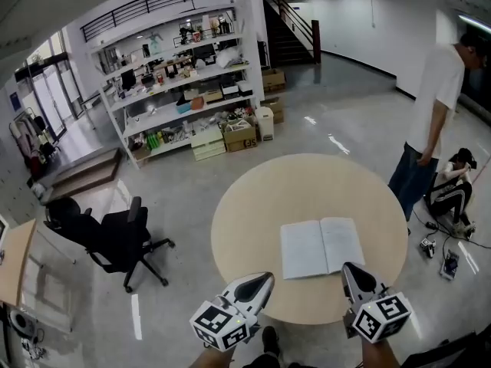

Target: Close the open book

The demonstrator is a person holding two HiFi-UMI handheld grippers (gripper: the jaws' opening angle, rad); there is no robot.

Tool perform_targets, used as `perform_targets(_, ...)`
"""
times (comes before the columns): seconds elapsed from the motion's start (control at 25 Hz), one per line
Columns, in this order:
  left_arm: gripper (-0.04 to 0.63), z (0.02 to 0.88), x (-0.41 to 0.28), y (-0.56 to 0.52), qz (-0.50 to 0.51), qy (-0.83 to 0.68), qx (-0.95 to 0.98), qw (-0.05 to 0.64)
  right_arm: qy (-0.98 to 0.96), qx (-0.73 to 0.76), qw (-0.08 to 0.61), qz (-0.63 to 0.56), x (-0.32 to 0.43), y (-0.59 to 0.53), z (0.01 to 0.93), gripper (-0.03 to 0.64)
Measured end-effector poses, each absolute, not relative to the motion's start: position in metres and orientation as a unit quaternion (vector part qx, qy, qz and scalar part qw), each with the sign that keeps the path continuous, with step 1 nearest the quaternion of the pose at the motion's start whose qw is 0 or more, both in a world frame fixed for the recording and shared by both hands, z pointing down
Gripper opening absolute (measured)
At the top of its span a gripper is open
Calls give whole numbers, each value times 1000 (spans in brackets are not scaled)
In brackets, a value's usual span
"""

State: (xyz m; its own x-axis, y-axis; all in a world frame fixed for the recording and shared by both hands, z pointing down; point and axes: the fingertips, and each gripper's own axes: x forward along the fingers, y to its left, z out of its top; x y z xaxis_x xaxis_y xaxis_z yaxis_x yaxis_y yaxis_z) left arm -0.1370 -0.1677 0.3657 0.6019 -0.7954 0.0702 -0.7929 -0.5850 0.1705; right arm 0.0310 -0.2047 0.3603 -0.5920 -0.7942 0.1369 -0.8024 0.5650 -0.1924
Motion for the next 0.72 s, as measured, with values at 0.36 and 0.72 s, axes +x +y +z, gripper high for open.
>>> perform_targets(0.36, -11, 376, -176, -282, -8, -436, 895, 96, -871, 476, 32, 118, -7, -306, 373, -3)
perform_targets(0.72, -11, 402, -179, -351, 10, -450, 881, 148, -868, 470, 56, 146, -15, -379, 391, -2)
